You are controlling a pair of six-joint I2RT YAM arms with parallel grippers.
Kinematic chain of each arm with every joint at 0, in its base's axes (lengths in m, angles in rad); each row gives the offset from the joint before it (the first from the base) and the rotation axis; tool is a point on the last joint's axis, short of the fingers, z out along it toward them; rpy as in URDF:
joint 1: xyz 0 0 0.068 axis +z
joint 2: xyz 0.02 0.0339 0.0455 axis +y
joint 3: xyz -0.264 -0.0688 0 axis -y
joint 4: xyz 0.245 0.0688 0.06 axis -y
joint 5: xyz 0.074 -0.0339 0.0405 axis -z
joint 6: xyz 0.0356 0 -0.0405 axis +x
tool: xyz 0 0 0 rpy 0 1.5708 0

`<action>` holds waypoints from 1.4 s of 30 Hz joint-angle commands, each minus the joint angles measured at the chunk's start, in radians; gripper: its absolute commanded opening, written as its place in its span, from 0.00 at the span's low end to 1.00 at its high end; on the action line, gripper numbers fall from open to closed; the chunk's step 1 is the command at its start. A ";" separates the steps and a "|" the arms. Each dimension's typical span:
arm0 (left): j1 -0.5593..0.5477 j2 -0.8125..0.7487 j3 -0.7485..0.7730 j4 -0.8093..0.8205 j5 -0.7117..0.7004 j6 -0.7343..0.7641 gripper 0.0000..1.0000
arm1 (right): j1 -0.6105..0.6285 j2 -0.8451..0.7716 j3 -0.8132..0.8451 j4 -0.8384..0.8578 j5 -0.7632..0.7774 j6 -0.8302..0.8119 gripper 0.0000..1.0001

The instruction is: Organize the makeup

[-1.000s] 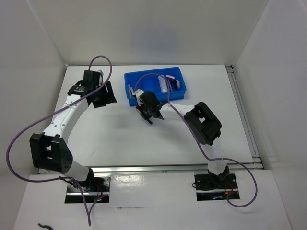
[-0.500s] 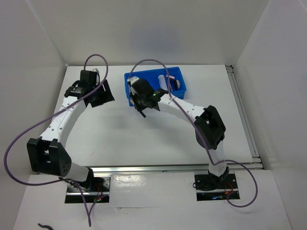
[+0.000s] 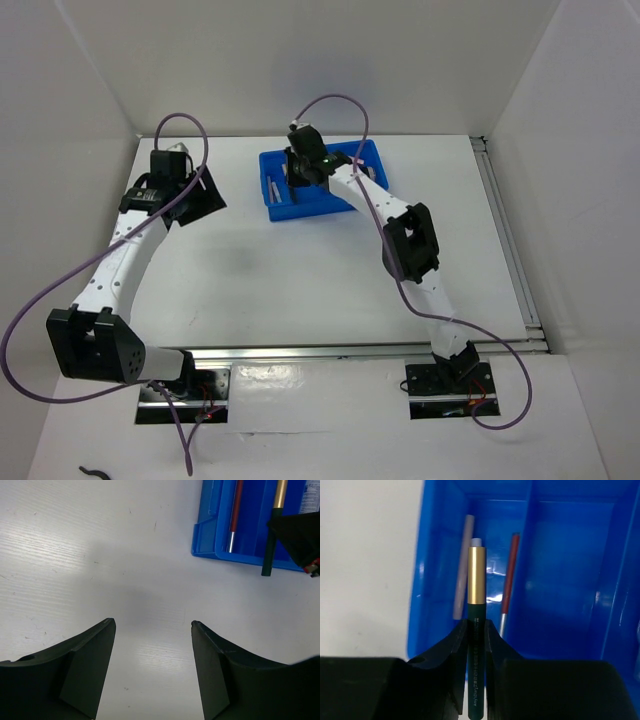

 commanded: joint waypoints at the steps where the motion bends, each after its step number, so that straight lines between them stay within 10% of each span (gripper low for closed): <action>1: 0.007 -0.025 -0.005 0.023 -0.008 -0.019 0.75 | -0.014 0.036 0.078 0.076 -0.043 0.051 0.08; 7: 0.007 -0.025 -0.005 0.023 -0.018 -0.028 0.75 | -0.024 0.114 0.138 0.125 -0.081 0.040 0.15; 9: 0.007 -0.034 -0.015 0.023 -0.008 -0.028 0.75 | -0.024 0.114 0.129 0.137 -0.094 0.040 0.41; 25: 0.007 -0.025 0.016 0.004 0.036 -0.009 0.77 | -0.033 -0.120 0.042 0.064 0.012 -0.019 1.00; 30: 0.007 -0.036 0.005 0.034 0.099 0.001 1.00 | -0.044 -0.306 -0.064 -0.131 0.212 -0.031 1.00; 42: 0.007 -0.126 -0.027 0.054 0.159 0.012 1.00 | -0.103 -1.042 -0.793 -0.442 0.484 0.219 1.00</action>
